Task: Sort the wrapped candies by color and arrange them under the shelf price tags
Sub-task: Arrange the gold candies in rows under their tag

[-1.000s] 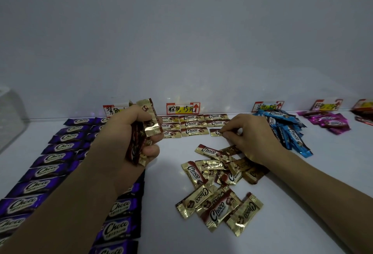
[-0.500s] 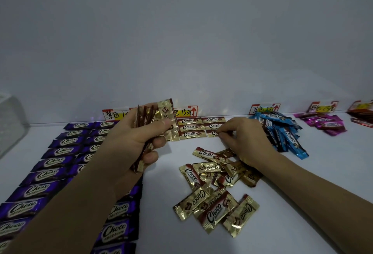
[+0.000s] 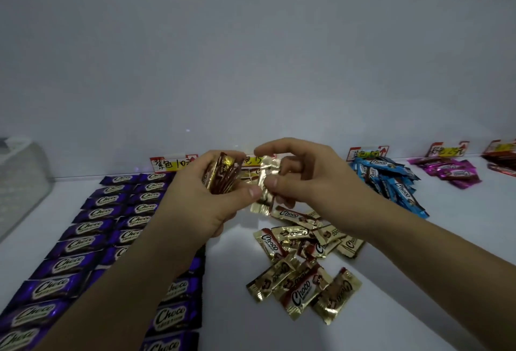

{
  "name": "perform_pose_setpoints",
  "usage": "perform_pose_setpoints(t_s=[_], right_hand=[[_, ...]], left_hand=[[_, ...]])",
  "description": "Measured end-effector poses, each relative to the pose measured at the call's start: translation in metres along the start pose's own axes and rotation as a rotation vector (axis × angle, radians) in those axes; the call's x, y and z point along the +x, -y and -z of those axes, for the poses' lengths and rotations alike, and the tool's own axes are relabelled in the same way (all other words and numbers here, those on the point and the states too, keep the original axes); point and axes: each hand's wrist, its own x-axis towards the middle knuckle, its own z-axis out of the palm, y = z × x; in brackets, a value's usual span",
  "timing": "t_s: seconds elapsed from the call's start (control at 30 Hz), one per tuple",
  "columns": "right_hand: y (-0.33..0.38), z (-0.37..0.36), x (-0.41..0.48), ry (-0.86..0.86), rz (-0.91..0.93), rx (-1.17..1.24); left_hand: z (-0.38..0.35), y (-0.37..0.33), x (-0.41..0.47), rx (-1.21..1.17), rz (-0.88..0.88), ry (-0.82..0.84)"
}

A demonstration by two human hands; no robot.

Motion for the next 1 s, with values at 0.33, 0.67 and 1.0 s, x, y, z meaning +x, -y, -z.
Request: perform_pose_setpoints(t_s=[0.33,0.67,1.0], right_hand=[[-0.038,-0.023,0.028,0.055,0.205,-0.712],[-0.055,-0.031,0.032,0.094,0.28,-0.893],[-0.075,-0.047,0.04,0.01,0.33,-1.017]], left_hand=[[0.05,-0.018,0.025,-0.691,0.426,-0.059],[0.078,-0.014,0.022,-0.872,0.323,-0.065],[0.067,-0.015,0.017,-0.787,0.312,-0.137]])
